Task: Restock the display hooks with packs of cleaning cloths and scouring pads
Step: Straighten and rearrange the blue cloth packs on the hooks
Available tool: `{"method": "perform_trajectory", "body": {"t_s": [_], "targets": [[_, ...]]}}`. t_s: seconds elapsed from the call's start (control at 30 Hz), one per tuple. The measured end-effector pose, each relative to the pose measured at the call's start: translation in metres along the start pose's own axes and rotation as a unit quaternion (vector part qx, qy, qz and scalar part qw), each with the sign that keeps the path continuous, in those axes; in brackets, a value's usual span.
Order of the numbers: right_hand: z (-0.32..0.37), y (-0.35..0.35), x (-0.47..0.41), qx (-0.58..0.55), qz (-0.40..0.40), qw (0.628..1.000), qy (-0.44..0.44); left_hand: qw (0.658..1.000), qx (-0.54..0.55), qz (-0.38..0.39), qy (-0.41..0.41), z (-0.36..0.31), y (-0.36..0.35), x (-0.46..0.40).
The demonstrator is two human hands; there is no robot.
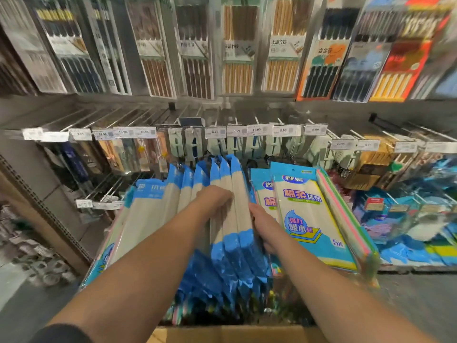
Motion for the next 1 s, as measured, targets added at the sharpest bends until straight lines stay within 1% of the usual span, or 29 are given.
{"method": "perform_trajectory", "body": {"t_s": [0.07,0.17,0.23,0.3,0.37,0.47,0.53,0.57,0.6,0.63,0.67,0.7,0.73,0.87,1.0], "targets": [[-0.001,0.001,0.002,-0.036,0.0,0.999,0.001,0.999,0.032,0.028,0.005,-0.001,-0.011,-0.003],[-0.004,0.004,0.003,-0.109,-0.003,0.994,-0.002,0.993,0.109,0.023,0.026,0.002,-0.02,-0.001],[-0.006,0.006,0.004,-0.137,-0.002,0.99,-0.002,0.993,0.115,0.019,0.024,0.001,-0.023,-0.002],[-0.006,0.006,0.004,-0.155,0.004,0.988,-0.004,0.994,0.109,0.017,0.018,0.0,-0.026,-0.003],[-0.006,0.005,0.005,-0.162,0.013,0.987,-0.007,0.99,0.14,0.018,0.018,0.005,-0.029,-0.01],[-0.01,0.005,0.002,-0.156,0.015,0.988,-0.013,0.979,0.198,0.038,-0.003,0.014,-0.033,-0.019],[-0.012,0.006,0.001,-0.154,0.012,0.988,-0.014,0.976,0.214,0.041,-0.017,0.017,-0.036,-0.019],[-0.011,0.005,0.002,-0.154,0.014,0.988,-0.01,0.979,0.199,0.027,-0.02,0.017,-0.036,-0.017],[-0.009,0.005,0.002,-0.152,0.017,0.988,-0.006,0.989,0.149,0.003,-0.026,0.017,-0.036,-0.018],[-0.008,0.004,0.002,-0.146,0.02,0.989,-0.001,0.997,0.058,-0.024,-0.044,0.014,-0.035,-0.013],[-0.006,0.004,0.003,-0.136,0.017,0.991,-0.002,0.995,-0.044,-0.052,-0.069,0.01,-0.034,-0.009],[-0.006,0.003,0.004,-0.13,0.016,0.991,-0.006,0.984,-0.129,-0.065,-0.102,0.003,-0.035,-0.005],[-0.005,0.002,0.005,-0.125,0.015,0.992,-0.007,0.973,-0.178,-0.073,-0.125,0.0,-0.037,-0.004],[-0.005,0.001,0.009,-0.111,0.008,0.994,0.003,0.961,-0.208,-0.085,-0.163,-0.012,-0.044,0.0],[-0.003,0.003,0.012,-0.101,-0.023,0.994,0.024,0.973,-0.144,-0.02,-0.179,-0.034,-0.058,0.02]]}}
Point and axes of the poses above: each hand's wrist, its own x-axis away from the middle knuckle, its own y-axis out of the back of the hand, z = x × y, the point moved 7 cm from there along -x, towards the middle knuckle, and after that the axes turned 11 degrees about x, right-handed, at the moved point
